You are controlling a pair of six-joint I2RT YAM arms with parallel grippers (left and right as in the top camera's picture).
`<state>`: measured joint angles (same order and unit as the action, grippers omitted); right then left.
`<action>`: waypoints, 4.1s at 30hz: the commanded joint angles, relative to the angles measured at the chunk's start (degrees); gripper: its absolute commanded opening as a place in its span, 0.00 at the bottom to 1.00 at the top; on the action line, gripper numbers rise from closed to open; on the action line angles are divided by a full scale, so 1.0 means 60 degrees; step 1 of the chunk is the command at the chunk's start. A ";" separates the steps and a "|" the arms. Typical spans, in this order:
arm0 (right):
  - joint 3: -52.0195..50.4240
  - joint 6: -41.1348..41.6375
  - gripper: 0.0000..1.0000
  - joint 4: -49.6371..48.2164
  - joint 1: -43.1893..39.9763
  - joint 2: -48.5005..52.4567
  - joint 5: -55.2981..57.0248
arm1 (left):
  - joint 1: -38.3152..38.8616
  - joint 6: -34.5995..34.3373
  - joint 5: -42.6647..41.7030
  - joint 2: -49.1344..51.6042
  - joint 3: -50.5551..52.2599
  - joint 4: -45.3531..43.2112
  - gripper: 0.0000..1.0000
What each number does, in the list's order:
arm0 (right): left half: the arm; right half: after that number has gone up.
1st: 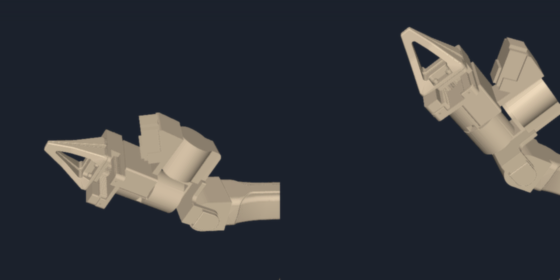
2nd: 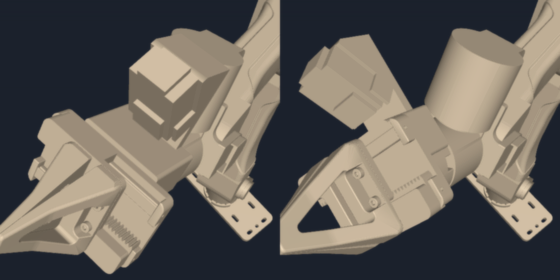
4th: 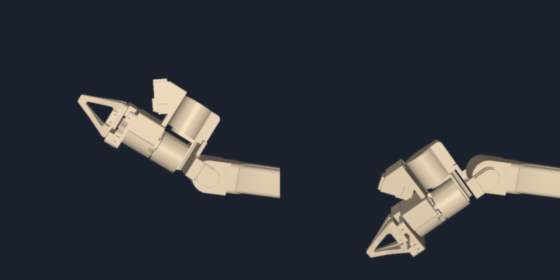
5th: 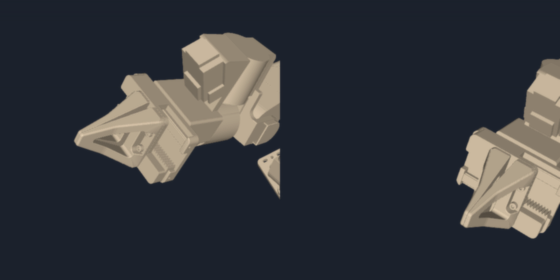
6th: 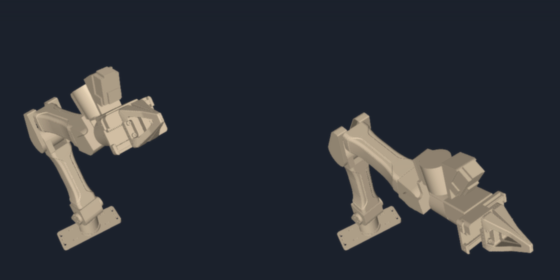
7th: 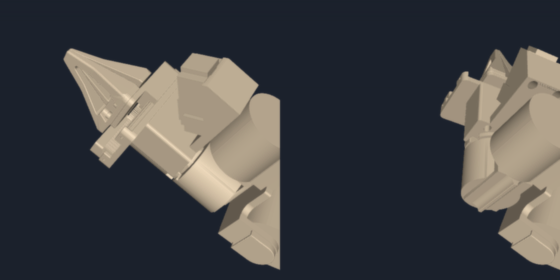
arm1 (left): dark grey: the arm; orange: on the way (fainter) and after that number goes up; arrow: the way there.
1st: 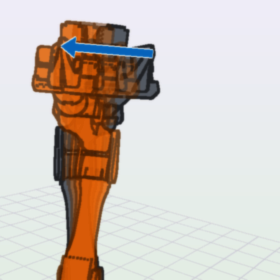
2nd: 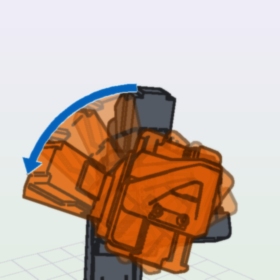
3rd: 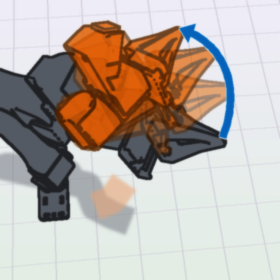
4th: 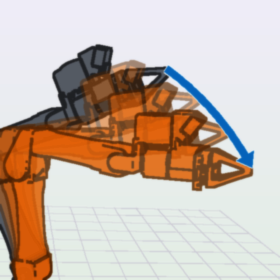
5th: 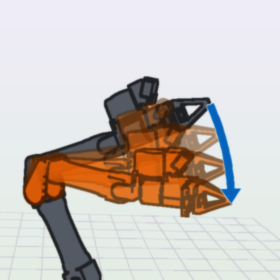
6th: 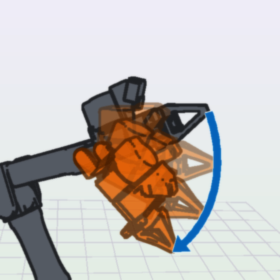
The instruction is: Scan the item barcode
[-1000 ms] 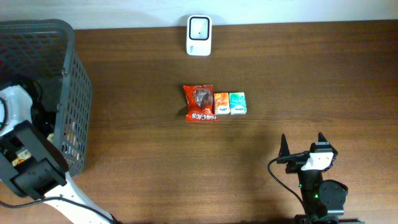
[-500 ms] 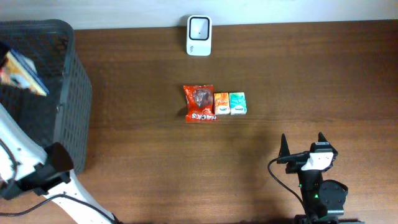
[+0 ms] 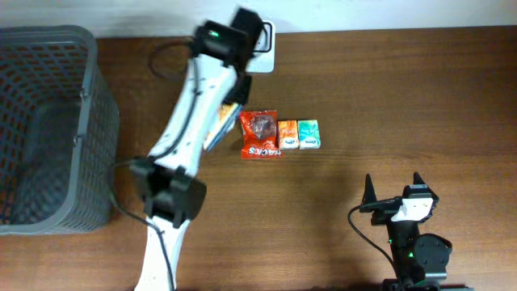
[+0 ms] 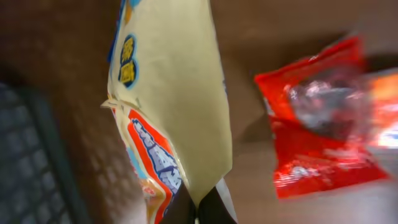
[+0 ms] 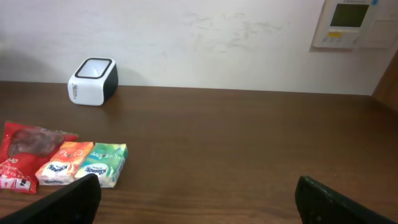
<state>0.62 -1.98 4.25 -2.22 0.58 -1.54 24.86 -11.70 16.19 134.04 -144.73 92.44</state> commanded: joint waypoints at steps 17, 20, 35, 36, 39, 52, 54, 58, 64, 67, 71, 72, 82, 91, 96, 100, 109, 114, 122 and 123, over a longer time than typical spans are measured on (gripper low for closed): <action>-0.0051 -0.0062 0.99 0.0044 -0.0055 -0.0066 -0.0087 | -0.2055 -0.0903 -0.1111 0.0117 -0.4867 0.0714 0.99; -0.0051 -0.0047 0.99 -0.0062 -0.0055 -0.0066 -0.0441 | -0.3417 -0.0892 -0.2659 0.0117 -0.4867 0.0714 0.99; 0.7107 0.0033 0.99 0.2353 -0.0080 0.7541 -0.6247 | -0.3774 0.1392 -0.5202 0.0113 -0.4860 0.0710 0.99; 0.8674 0.0044 0.99 0.3847 -0.0080 0.9235 -0.6371 | -0.3770 0.1392 -0.5206 0.0113 -0.4860 0.0710 0.99; 1.1828 0.0670 0.99 0.5610 -0.0073 1.3373 -0.9012 | -0.3770 0.1392 -0.5206 0.0113 -0.4860 0.0710 0.99; 1.2047 0.3031 0.44 0.2696 0.0827 1.9675 -0.5089 | -0.3770 0.1392 -0.5206 0.0113 -0.4860 0.0710 0.99; 1.1908 0.2903 0.39 0.3016 0.0831 1.9675 -0.5089 | -0.3770 0.1392 -0.5206 0.0113 -0.4860 0.0710 0.99; 1.1555 0.2871 0.42 0.3155 0.1064 1.9682 -0.5016 | -0.3770 0.1392 -0.5202 0.0113 -0.4860 0.0710 0.99; 1.1486 0.2914 0.04 0.3519 0.1126 1.9682 -0.5202 | -0.3770 0.1392 -0.5206 0.0113 -0.4860 0.0710 0.99; 1.1591 0.2798 0.04 0.3898 0.0929 1.9660 -0.7377 | -0.3770 0.1392 -0.5206 0.0113 -0.4860 0.0710 0.99; 1.2080 0.1628 0.04 0.3344 -0.0772 1.9635 -1.4116 | -0.3770 0.1392 -0.5206 0.0113 -0.4860 0.0710 0.99; 1.2080 0.1745 0.04 0.2994 -0.0889 1.9628 -1.4568 | -0.3770 0.1392 -0.5206 0.0113 -0.4860 0.0710 0.99; 1.3315 0.2674 0.12 0.5923 -0.0780 1.9606 -0.4448 | -0.3770 0.1392 -0.5206 0.0113 -0.4860 0.0710 0.99; 1.5613 0.1468 0.60 1.0000 0.1982 1.9813 0.1614 | -0.3759 0.1392 -0.5206 0.0113 -0.4860 0.0710 0.99; 1.3799 0.2098 0.45 0.7705 0.2750 1.9817 0.2918 | -0.3759 0.1392 -0.5206 0.0113 -0.4860 0.0710 0.99; 1.3533 0.2102 0.06 0.7158 0.2721 1.9777 0.2200 | -0.3759 0.1392 -0.5206 0.0113 -0.4860 0.0710 0.99; 1.4539 0.1118 0.04 0.6859 -0.0095 2.0473 -0.9522 | -0.3759 0.1392 -0.5206 0.0113 -0.4860 0.0710 0.99; 1.3529 0.2204 0.29 0.6608 -0.1126 2.1015 -0.6513 | -0.3759 0.1392 -0.5206 0.0113 -0.4860 0.0710 0.99; 1.6291 -0.0361 0.65 1.0462 -0.0627 2.0866 -0.4022 | -0.3756 0.1392 -0.5206 0.0113 -0.4860 0.0710 0.99; 1.6207 -0.0357 0.66 1.0316 -0.0510 2.0928 -0.4018 | -0.3752 0.1392 -0.5206 0.0113 -0.4860 0.0714 0.99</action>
<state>98.52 -0.01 67.22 -7.55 126.06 -27.22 2.39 -4.08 -14.59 135.33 -173.69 96.66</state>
